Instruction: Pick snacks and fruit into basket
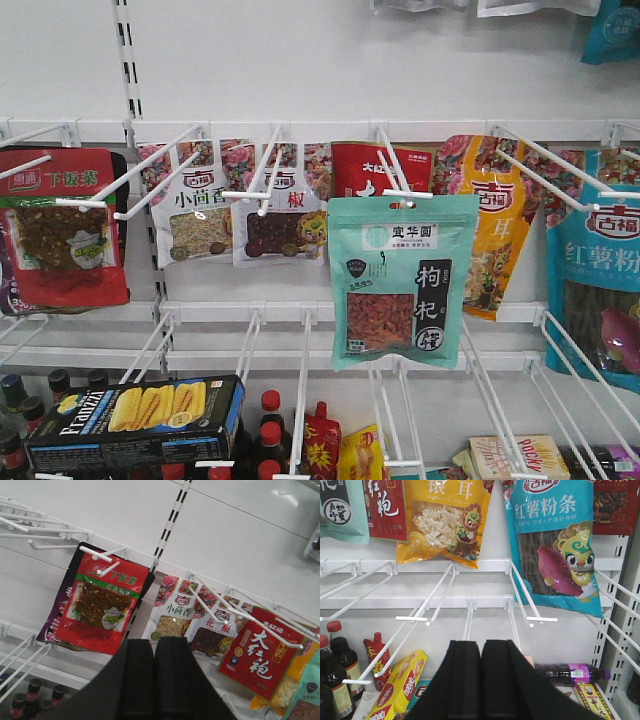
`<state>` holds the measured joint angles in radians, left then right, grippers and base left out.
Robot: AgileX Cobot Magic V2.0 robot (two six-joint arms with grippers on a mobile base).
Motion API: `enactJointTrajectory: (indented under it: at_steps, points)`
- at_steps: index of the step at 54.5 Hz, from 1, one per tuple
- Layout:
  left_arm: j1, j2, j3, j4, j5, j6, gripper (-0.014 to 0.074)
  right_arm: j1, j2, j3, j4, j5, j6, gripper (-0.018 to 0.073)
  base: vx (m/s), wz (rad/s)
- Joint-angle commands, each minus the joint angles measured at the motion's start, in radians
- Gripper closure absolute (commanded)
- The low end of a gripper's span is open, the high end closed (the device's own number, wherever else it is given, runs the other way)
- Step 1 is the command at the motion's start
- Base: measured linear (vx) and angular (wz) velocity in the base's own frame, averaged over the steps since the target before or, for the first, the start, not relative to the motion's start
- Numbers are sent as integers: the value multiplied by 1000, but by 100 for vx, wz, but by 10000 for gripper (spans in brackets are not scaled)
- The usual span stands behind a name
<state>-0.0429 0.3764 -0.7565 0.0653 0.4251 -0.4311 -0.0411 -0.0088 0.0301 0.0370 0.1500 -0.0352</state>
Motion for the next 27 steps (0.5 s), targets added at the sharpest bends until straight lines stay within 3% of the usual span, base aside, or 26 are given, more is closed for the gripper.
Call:
enactJointTrajectory:
  at_steps: [1, 7, 9, 11, 16, 21, 27]
  points:
    - [-6, 17, -26, -153, -98, 166, 594, 0, -11, 12, -9, -84, -9, 567, 0, 0]
    - [-6, 27, -22, -437, -169, 500, 594, 0, -11, 12, -9, -84, -9, 567, 0, 0]
    - [-6, 37, -22, -578, -194, 669, 594, 0, -11, 12, -9, -84, -9, 567, 0, 0]
    - [-6, 46, -22, -679, -208, 786, 594, 0, -11, 12, -9, -84, -9, 567, 0, 0]
    - [-6, 79, -22, -954, -225, 1036, 594, 0, -11, 12, -9, -84, -9, 567, 0, 0]
    - [-6, 119, -22, -1185, -222, 1165, 594, 0, -11, 12, -9, -84, -9, 567, 0, 0]
    - [-6, 166, -22, -1287, -222, 1182, 594, 0, -11, 12, -9, -84, -9, 567, 0, 0]
